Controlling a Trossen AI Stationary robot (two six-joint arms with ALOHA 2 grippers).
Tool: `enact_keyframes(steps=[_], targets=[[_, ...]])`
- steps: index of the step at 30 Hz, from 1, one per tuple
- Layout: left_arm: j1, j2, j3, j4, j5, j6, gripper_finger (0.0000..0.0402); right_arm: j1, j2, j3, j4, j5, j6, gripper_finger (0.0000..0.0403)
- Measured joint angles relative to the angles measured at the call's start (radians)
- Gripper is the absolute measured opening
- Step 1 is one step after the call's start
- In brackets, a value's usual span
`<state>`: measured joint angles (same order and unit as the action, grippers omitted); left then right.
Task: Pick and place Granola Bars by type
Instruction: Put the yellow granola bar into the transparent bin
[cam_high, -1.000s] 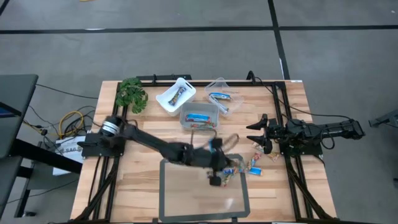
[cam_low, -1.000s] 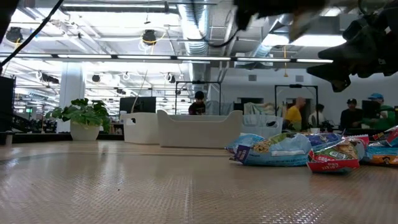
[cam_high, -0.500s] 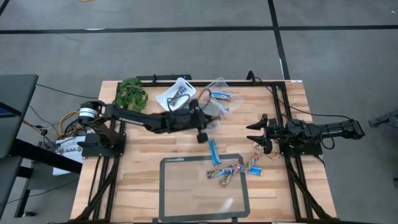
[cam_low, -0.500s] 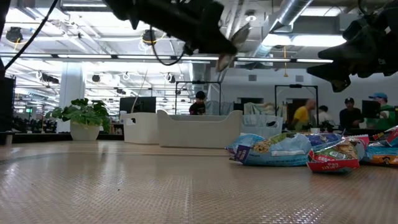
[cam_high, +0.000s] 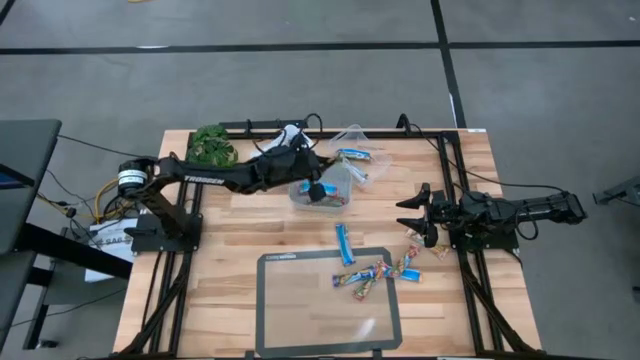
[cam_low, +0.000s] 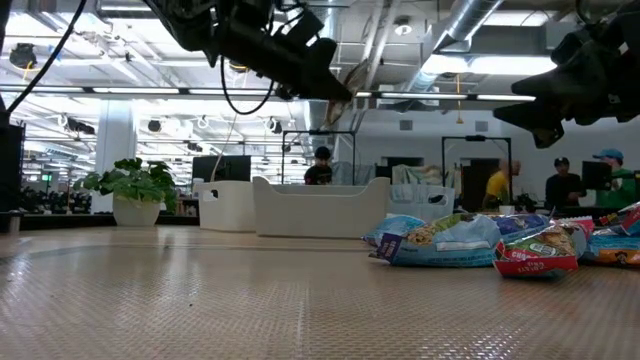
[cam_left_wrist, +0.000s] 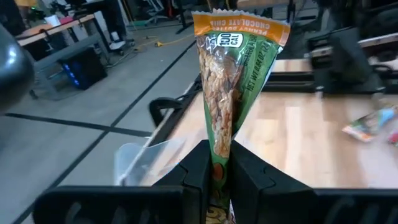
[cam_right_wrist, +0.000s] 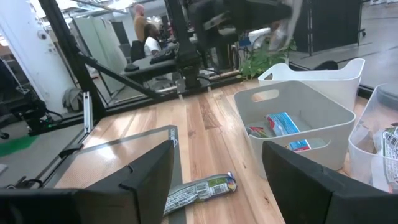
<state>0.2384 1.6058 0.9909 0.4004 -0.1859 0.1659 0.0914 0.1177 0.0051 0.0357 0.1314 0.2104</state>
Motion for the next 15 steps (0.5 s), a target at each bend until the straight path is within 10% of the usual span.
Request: enact_keyframes(steps=[15], targets=[[0.136,0.257,0.398,-0.356,0.094,0.458,0.0038,0.0,0.0,0.0,0.0,-0.001,0.0,0.024]])
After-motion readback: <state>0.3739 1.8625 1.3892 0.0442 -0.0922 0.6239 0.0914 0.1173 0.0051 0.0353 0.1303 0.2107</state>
